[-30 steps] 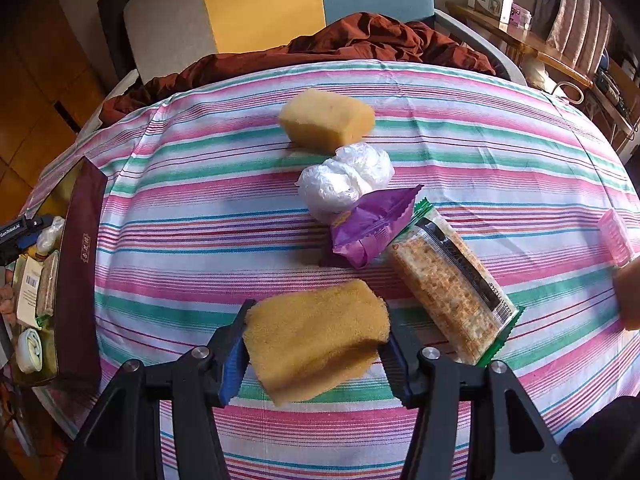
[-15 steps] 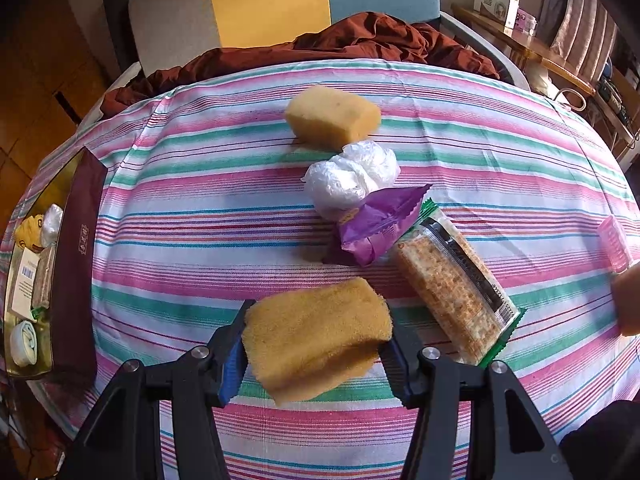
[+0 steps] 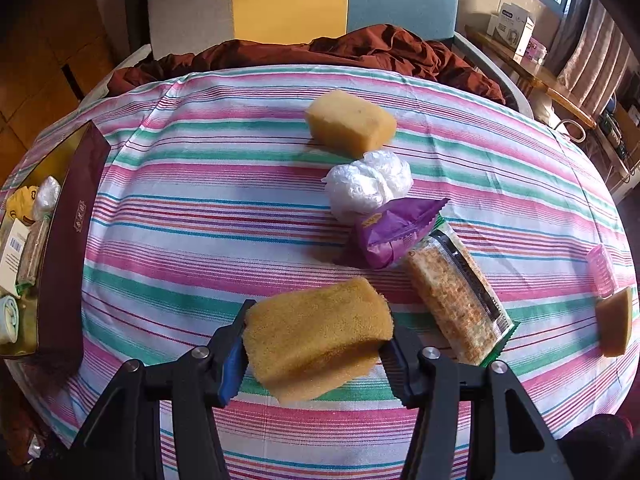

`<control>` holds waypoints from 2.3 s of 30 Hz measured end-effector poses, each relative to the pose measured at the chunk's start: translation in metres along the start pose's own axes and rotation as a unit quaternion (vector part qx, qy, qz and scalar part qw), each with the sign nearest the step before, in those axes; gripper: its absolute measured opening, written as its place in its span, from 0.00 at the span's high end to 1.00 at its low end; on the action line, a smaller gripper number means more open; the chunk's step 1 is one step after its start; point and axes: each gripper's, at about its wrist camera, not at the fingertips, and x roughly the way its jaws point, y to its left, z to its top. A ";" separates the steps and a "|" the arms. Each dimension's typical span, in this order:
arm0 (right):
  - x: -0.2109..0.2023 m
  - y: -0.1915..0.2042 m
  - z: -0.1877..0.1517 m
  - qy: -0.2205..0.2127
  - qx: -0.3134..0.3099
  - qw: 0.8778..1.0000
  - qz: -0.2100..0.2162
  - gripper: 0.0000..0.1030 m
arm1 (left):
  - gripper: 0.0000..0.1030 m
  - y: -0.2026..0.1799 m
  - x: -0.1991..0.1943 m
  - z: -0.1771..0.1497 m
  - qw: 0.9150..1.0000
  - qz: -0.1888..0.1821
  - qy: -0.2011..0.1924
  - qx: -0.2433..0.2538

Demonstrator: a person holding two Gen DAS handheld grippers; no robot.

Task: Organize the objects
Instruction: 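Carry the yellow sponge over the gold tray with the right tool, then lower the yellow sponge into the gold tray and open the right tool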

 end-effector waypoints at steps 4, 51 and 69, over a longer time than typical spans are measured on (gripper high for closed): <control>-0.004 0.007 -0.001 -0.005 -0.013 1.000 -0.008 0.44 | 0.22 0.008 -0.004 -0.009 1.000 0.003 0.002 -0.003; -0.003 0.282 0.099 -0.056 -0.193 0.974 0.106 0.14 | 0.13 0.072 -0.015 -0.033 0.997 -0.005 0.017 -0.070; -0.052 0.135 0.033 -0.084 -0.119 0.988 0.054 0.14 | 0.13 0.045 -0.021 -0.035 0.999 -0.009 0.012 -0.038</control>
